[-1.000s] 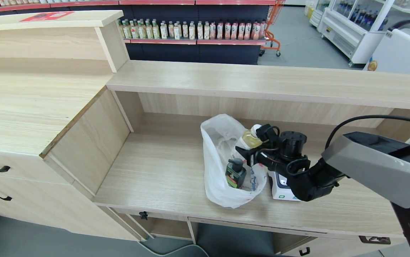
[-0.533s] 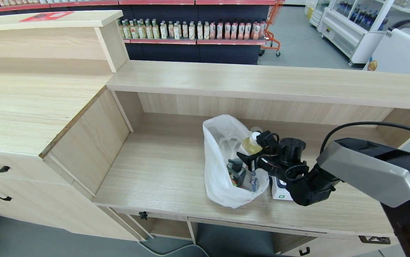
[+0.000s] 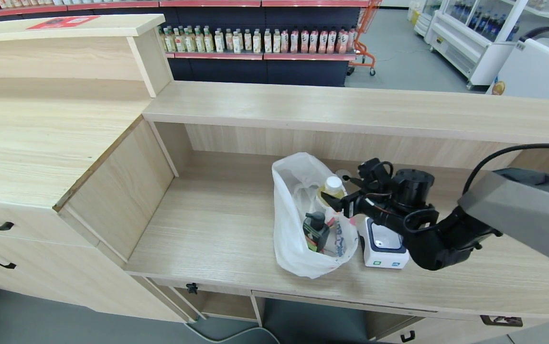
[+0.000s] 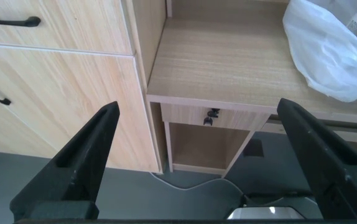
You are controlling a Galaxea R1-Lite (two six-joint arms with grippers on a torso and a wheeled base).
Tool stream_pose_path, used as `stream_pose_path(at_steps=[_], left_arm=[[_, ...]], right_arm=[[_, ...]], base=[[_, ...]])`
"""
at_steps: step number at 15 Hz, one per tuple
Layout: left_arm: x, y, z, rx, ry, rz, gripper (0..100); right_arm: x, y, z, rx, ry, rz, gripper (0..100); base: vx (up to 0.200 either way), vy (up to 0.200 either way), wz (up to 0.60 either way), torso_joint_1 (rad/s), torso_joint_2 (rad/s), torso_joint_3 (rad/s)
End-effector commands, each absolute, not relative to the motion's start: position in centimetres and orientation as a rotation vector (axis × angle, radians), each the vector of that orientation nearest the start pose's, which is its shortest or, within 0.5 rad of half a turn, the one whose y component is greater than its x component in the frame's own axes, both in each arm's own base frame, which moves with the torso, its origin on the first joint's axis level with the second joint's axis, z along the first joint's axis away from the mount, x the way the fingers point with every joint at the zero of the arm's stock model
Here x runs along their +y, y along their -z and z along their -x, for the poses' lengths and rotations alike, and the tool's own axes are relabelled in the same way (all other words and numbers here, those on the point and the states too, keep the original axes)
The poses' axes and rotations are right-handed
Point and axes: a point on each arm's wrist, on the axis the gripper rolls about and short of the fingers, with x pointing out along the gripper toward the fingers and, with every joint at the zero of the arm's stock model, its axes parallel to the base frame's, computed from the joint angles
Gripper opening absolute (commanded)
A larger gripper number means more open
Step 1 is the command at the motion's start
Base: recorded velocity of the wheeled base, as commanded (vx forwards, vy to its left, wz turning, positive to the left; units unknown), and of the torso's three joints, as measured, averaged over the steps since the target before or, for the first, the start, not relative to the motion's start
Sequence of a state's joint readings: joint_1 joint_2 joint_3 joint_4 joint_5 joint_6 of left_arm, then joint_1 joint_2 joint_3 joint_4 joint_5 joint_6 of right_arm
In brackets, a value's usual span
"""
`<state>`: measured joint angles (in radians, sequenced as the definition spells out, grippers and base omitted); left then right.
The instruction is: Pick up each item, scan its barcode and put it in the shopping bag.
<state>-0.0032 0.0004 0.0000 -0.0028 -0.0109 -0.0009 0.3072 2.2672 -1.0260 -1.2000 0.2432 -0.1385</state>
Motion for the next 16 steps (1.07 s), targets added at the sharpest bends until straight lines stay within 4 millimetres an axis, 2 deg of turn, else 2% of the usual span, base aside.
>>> stream_pose_path(at_steps=[1, 2, 4, 5, 7, 9, 13, 14, 16], left_arm=[[0.0, -7.6, 2.3, -0.003, 0.014, 0.002, 100], [0.0, -7.6, 2.3, -0.003, 0.014, 0.002, 100], [0.0, -7.6, 2.3, -0.002, 0.014, 0.002, 100], [0.0, -7.6, 2.3, -0.003, 0.014, 0.002, 100], [0.0, -7.6, 2.3, -0.002, 0.014, 0.002, 100], [0.0, -7.6, 2.3, -0.002, 0.014, 0.002, 100], [0.0, -7.6, 2.3, -0.003, 0.014, 0.002, 100], [0.0, -7.6, 2.3, -0.002, 0.014, 0.002, 100], [0.0, -7.6, 2.3, -0.002, 0.014, 0.002, 100]], right_arm=[[10.2, -15.0, -34.6, -0.07, -0.514, 0.122, 100], [9.1, -16.1, -30.9, -0.022, -0.503, 0.081, 100], [7.4, -16.6, -26.7, 0.037, -0.454, 0.077, 100], [6.4, -16.9, -23.5, 0.072, -0.377, 0.08, 100], [5.2, -17.5, -20.5, 0.089, -0.25, 0.085, 100], [3.8, -17.2, -17.5, 0.083, -0.158, 0.095, 100], [1.9, -13.4, -10.2, 0.114, -0.086, 0.155, 100], [1.8, -13.5, -9.7, 0.102, -0.08, 0.164, 100], [1.2, -12.8, -7.0, 0.14, -0.06, 0.183, 100]], base=[[0.0, 0.0, 0.0, 0.0, 0.0, 0.0], [0.0, 0.0, 0.0, 0.0, 0.0, 0.0], [0.0, 0.0, 0.0, 0.0, 0.0, 0.0], [0.0, 0.0, 0.0, 0.0, 0.0, 0.0], [0.0, 0.0, 0.0, 0.0, 0.0, 0.0], [0.0, 0.0, 0.0, 0.0, 0.0, 0.0], [0.0, 0.0, 0.0, 0.0, 0.0, 0.0], [0.0, 0.0, 0.0, 0.0, 0.0, 0.0], [0.0, 0.0, 0.0, 0.0, 0.0, 0.0]])
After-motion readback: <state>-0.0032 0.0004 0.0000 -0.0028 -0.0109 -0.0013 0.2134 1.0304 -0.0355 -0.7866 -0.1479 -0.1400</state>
